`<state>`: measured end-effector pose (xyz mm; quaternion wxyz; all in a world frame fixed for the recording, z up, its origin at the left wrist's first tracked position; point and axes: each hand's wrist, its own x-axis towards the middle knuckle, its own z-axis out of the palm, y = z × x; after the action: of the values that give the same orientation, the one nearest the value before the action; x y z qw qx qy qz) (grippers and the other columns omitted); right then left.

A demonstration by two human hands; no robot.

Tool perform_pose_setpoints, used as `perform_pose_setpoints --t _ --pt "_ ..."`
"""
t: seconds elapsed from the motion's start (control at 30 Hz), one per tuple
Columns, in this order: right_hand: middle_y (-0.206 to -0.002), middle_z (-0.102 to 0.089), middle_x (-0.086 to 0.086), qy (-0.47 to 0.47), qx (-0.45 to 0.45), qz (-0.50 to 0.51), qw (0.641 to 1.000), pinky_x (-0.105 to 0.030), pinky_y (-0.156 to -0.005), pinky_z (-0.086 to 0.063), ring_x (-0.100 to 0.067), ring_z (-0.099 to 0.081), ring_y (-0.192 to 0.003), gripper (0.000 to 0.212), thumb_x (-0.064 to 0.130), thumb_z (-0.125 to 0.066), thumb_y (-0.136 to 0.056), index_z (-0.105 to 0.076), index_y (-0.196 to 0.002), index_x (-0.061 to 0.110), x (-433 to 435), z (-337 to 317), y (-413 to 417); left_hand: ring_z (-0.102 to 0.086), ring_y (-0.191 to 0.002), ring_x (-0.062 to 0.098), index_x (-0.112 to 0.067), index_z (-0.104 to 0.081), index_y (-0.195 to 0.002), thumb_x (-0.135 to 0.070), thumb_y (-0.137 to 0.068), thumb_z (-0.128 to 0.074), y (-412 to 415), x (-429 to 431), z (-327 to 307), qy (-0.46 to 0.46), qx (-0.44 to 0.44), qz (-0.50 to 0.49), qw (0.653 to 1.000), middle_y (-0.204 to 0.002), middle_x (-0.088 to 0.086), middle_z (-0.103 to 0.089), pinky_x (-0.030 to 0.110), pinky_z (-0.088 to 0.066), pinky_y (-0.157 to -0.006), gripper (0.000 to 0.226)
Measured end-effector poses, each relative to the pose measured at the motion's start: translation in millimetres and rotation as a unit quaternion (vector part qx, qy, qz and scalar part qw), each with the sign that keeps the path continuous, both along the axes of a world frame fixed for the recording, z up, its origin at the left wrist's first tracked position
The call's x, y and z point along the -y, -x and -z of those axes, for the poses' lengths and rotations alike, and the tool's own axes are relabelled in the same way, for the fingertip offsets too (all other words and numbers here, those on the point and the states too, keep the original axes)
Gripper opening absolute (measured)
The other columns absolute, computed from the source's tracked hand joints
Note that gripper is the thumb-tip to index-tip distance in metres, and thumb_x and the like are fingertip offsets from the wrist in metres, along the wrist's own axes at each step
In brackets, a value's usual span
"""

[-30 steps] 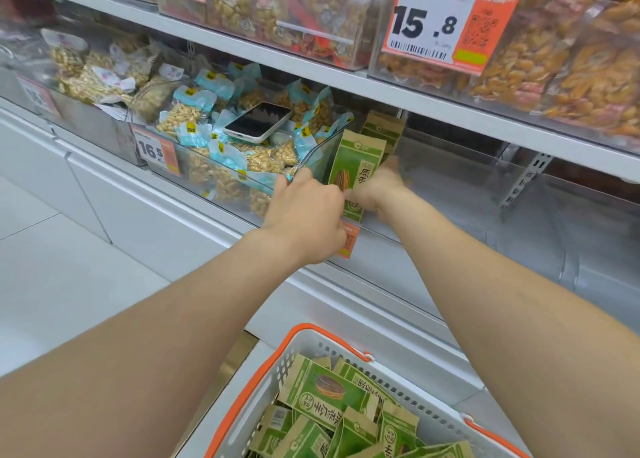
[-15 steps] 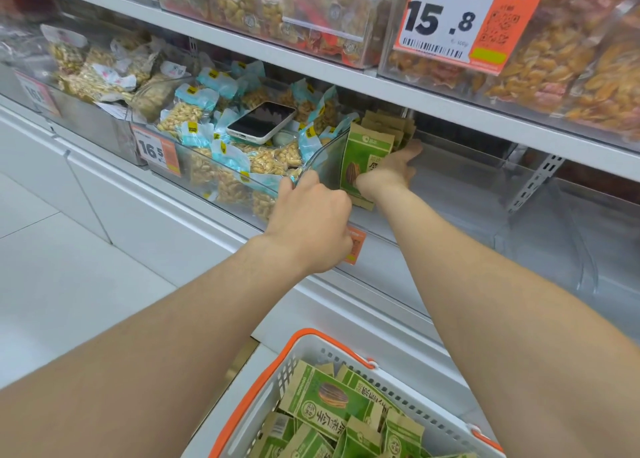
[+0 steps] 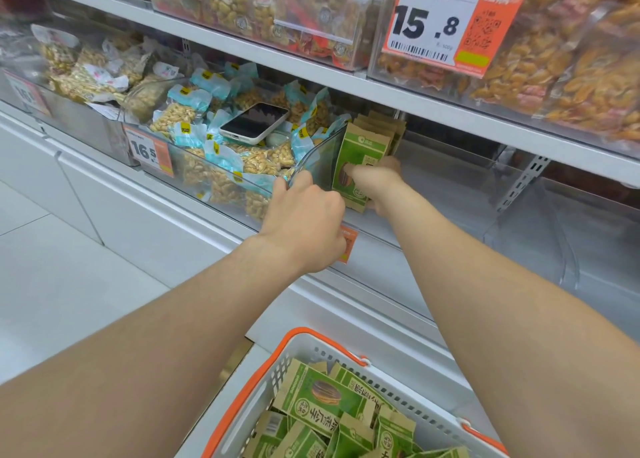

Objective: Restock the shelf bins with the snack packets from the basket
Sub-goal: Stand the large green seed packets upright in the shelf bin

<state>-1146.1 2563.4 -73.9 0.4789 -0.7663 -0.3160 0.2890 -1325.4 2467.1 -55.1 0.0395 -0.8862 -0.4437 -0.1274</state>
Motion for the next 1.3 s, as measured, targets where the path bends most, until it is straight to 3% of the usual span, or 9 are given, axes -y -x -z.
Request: perform_pose_setpoints --t 0.17,0.37,0.6,0.77,0.9,1.0,1.1,1.2,1.3 --pt "-0.15 -0.047 -0.016 0.037 0.045 0.019 0.998 -0.053 -0.104 -0.052 -0.038 -0.052 -0.132 0.086 0.041 -0.077 -0.091 -0.027 -0.149 0.003 -0.5 -2.7 6.1 -0.042 -0.111 0.032 -0.021 -0.069 -0.097 -0.025 -0.088 -0.053 -1.0 0.7 1.0 -0.006 -0.005 -0.004 1.0 -0.072 0.002 -0.042 0.046 -0.028 -0.084 0.018" --pt "-0.142 -0.053 -0.013 0.051 0.037 0.022 0.998 -0.046 -0.102 -0.053 -0.035 -0.056 -0.127 0.075 0.04 -0.076 -0.091 -0.037 -0.144 0.004 -0.7 -3.6 6.6 -0.042 -0.109 0.031 -0.021 -0.068 -0.096 -0.026 -0.089 -0.053 -1.2 -0.3 2.2 -0.014 -0.003 -0.002 1.0 -0.069 0.0 -0.038 0.047 -0.031 -0.086 0.017" --pt "-0.118 -0.068 -0.005 -0.001 -0.028 0.002 1.0 -0.038 -0.083 -0.06 -0.026 -0.067 -0.103 0.078 0.04 -0.075 -0.057 -0.058 -0.129 0.015 2.8 6.5 -1.7 -0.041 -0.108 0.03 -0.021 -0.062 -0.089 -0.026 -0.088 -0.052 -2.0 3.9 2.3 -0.007 -0.007 -0.008 1.0 -0.082 0.0 -0.053 0.046 -0.03 -0.085 0.011" --pt "-0.115 -0.07 -0.006 0.009 0.028 -0.021 0.999 -0.042 -0.086 -0.062 -0.027 -0.07 -0.098 0.066 0.038 -0.064 -0.062 -0.064 -0.123 0.014 15.2 -1.2 -2.5 -0.044 -0.117 0.034 -0.02 -0.066 -0.114 -0.037 -0.091 -0.053 -5.7 10.1 1.5 0.007 0.004 -0.021 1.0 -0.115 0.005 -0.062 0.049 -0.037 -0.095 0.032" --pt "-0.115 -0.068 -0.007 0.035 0.101 -0.042 0.993 -0.041 -0.091 -0.059 -0.028 -0.067 -0.103 0.042 0.034 -0.062 -0.08 -0.064 -0.115 0.011 56.5 -26.9 8.2 -0.043 -0.113 0.036 -0.016 -0.051 -0.112 -0.039 -0.085 -0.059 -6.9 15.2 0.3 -0.033 0.037 -0.032 0.998 -0.116 0.01 -0.051 0.046 -0.039 -0.091 0.037" --pt "-0.098 -0.068 -0.01 0.034 0.3 -0.1 0.948 -0.037 -0.075 -0.054 -0.036 -0.063 -0.091 0.023 0.033 -0.056 -0.09 -0.066 -0.091 0.013 111.7 -39.6 20.9 -0.05 -0.1 0.034 -0.017 -0.049 -0.099 -0.036 -0.081 -0.063 -7.7 24.3 -9.6 -0.007 0.099 -0.017 0.995 -0.104 0.007 -0.052 0.042 -0.043 -0.078 0.029" --pt "-0.088 -0.067 -0.012 -0.018 0.527 -0.17 0.833 -0.038 -0.064 -0.051 -0.038 -0.061 -0.083 0.022 0.028 -0.051 -0.086 -0.067 -0.083 0.013 170.3 -43.0 35.3 -0.059 -0.076 0.033 -0.023 -0.053 -0.078 -0.04 -0.079 -0.058 -8.9 34.2 -11.1 0.087 0.119 0.0 0.989 -0.079 0.002 -0.06 0.036 -0.045 -0.063 0.017" --pt "-0.09 -0.064 -0.011 -0.014 0.569 -0.228 0.79 -0.041 -0.064 -0.052 -0.036 -0.06 -0.085 0.02 0.03 -0.054 -0.086 -0.066 -0.086 0.014 219.9 -46.0 39.6 -0.055 -0.065 0.027 -0.02 -0.053 -0.063 -0.033 -0.085 -0.065 -12.0 50.1 -4.3 0.207 0.007 0.079 0.975 -0.063 0.0 -0.055 0.032 -0.039 -0.057 0.028" --pt "-0.07 -0.048 -0.006 0.081 0.566 -0.304 0.762 -0.033 -0.052 -0.034 -0.037 -0.052 -0.072 0.023 0.032 -0.055 -0.088 -0.051 -0.071 0.017 260.8 -37.4 31.4 -0.068 -0.069 0.021 -0.021 -0.061 -0.07 -0.029 -0.088 -0.066 -18.0 70.4 4.2 0.312 -0.116 0.14 0.933 -0.065 -0.002 -0.068 0.027 -0.045 -0.059 0.021"
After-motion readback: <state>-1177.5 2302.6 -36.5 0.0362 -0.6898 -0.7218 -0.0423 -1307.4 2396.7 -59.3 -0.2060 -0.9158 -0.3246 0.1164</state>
